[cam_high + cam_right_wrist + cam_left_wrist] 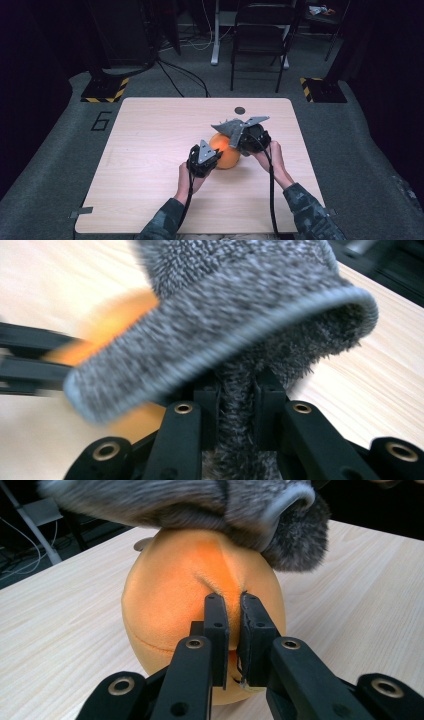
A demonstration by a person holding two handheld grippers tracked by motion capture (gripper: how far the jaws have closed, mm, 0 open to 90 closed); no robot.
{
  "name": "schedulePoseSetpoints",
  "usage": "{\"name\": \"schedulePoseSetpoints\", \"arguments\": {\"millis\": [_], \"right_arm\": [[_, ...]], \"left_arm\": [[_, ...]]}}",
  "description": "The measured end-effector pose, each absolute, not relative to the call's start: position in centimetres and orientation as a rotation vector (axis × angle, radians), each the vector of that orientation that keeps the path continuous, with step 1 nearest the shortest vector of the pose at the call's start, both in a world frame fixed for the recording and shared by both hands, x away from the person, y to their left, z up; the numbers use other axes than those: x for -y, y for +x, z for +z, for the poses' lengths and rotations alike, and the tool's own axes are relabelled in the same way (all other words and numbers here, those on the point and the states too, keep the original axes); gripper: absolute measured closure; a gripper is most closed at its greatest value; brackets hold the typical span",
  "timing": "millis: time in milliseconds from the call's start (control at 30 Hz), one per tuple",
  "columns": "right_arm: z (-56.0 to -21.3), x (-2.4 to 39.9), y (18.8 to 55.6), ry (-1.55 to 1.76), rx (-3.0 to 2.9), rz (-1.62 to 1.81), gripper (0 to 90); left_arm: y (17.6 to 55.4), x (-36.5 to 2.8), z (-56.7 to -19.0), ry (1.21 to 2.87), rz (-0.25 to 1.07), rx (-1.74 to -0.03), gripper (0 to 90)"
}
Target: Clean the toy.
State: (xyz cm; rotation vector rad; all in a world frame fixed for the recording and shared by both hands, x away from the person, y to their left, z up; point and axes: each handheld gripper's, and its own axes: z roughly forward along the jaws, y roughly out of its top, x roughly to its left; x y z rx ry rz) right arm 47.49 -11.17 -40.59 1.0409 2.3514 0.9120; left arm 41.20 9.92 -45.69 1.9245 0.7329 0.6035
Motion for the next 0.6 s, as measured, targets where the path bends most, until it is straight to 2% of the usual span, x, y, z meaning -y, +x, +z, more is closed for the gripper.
{"name": "schedulePoseSetpoints", "arguments": {"millis": [133,233,400,600], "right_arm": [[-41.4,12.4,48.3,1.123,-2.351,0.917,77.2],[-40.3,12.4,47.6,1.072,-2.351,0.972,77.1],[-38.4,10.8,45.5,0.950,-2.389,1.037,76.9],[-38.8,8.2,44.2,0.853,-2.479,1.063,76.6]], "left_arm": [[41.3,-10.1,-45.8,1.915,0.600,-0.737,83.7],[41.4,-10.3,-45.8,1.909,0.591,-0.747,83.5],[41.4,-10.4,-45.8,1.904,0.585,-0.749,83.2],[41.4,-10.4,-45.8,1.899,0.582,-0.755,83.0]]}}
